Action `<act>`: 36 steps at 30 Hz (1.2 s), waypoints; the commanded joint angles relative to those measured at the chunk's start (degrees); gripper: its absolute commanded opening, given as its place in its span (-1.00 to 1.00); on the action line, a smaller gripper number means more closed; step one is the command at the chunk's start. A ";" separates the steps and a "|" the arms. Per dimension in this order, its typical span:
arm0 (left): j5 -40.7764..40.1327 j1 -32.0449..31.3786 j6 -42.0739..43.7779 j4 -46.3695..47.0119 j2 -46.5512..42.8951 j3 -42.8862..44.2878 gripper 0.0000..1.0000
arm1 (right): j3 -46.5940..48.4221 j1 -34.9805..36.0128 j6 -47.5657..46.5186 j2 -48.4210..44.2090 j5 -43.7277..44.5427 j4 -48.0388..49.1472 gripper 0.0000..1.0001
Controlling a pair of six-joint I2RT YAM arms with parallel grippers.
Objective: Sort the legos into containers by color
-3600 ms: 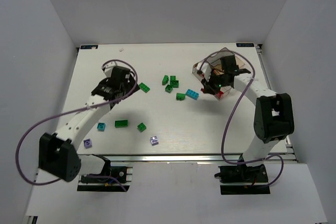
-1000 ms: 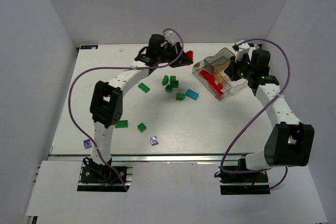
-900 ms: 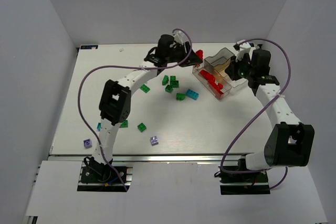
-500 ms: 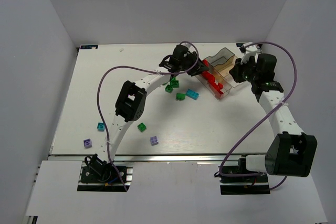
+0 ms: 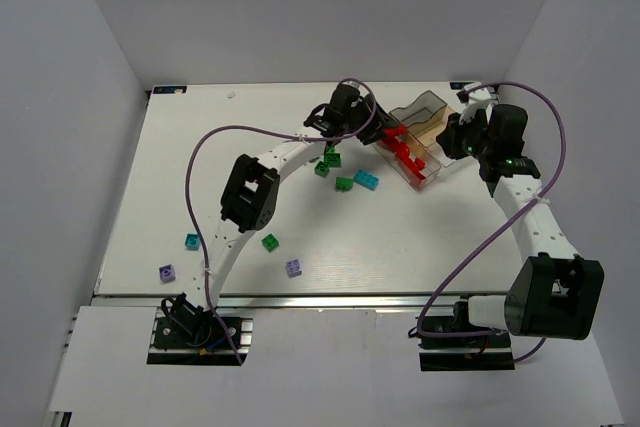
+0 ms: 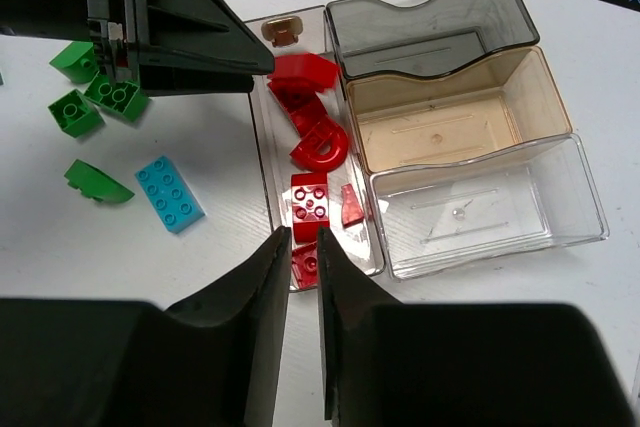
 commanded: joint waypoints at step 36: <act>-32.40 8.14 17.24 -28.11 -90.06 -76.49 0.67 | 16.38 22.48 -31.79 29.35 -4.75 -13.12 0.72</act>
